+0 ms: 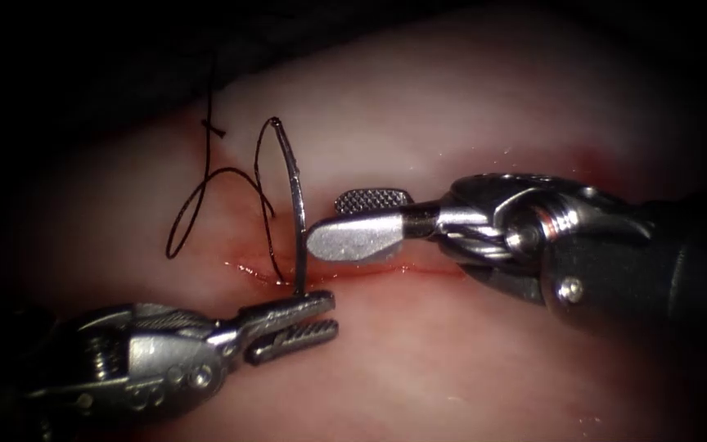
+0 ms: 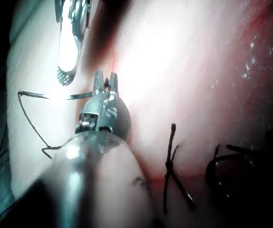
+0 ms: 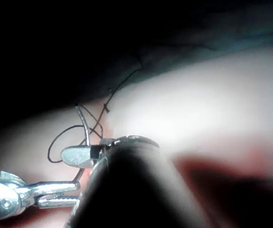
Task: Wound Closure
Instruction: Hand the needle back over to the right gripper.
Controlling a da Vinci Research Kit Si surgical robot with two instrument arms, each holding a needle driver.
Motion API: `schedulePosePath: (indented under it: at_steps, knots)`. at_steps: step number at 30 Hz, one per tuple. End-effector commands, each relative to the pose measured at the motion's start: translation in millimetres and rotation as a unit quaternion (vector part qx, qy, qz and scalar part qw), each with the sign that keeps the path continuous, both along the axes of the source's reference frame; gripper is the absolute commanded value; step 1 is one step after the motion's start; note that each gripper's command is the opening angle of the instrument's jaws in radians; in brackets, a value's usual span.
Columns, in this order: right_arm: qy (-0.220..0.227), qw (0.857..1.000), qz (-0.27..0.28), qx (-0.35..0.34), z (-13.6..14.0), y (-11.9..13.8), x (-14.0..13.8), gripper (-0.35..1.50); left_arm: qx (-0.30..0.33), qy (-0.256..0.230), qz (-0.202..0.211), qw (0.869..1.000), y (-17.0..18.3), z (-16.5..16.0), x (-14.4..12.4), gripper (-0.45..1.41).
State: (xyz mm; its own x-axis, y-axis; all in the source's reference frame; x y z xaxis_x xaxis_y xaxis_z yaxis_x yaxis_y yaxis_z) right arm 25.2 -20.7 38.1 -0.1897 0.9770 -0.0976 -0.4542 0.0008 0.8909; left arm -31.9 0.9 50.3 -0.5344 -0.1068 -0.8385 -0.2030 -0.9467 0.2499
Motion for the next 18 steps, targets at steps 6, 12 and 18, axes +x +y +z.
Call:
schedulePosePath:
  at_steps: [6,12,18]
  knots:
    - [-0.014,1.0,-0.009,0.0,0.6,1.7,3.5,1.01,-0.017,0.011,0.009,1.0,0.7,-0.2,-0.6,-0.45]
    - [-0.024,0.999,-0.028,0.005,1.1,1.2,4.3,0.98,-0.026,0.015,0.014,0.999,0.6,-0.4,-0.6,-0.45]
    - [-0.027,0.999,-0.04,0.007,1.4,0.8,4.5,0.88,-0.026,0.015,0.014,0.999,0.6,-0.4,-0.6,-0.45]
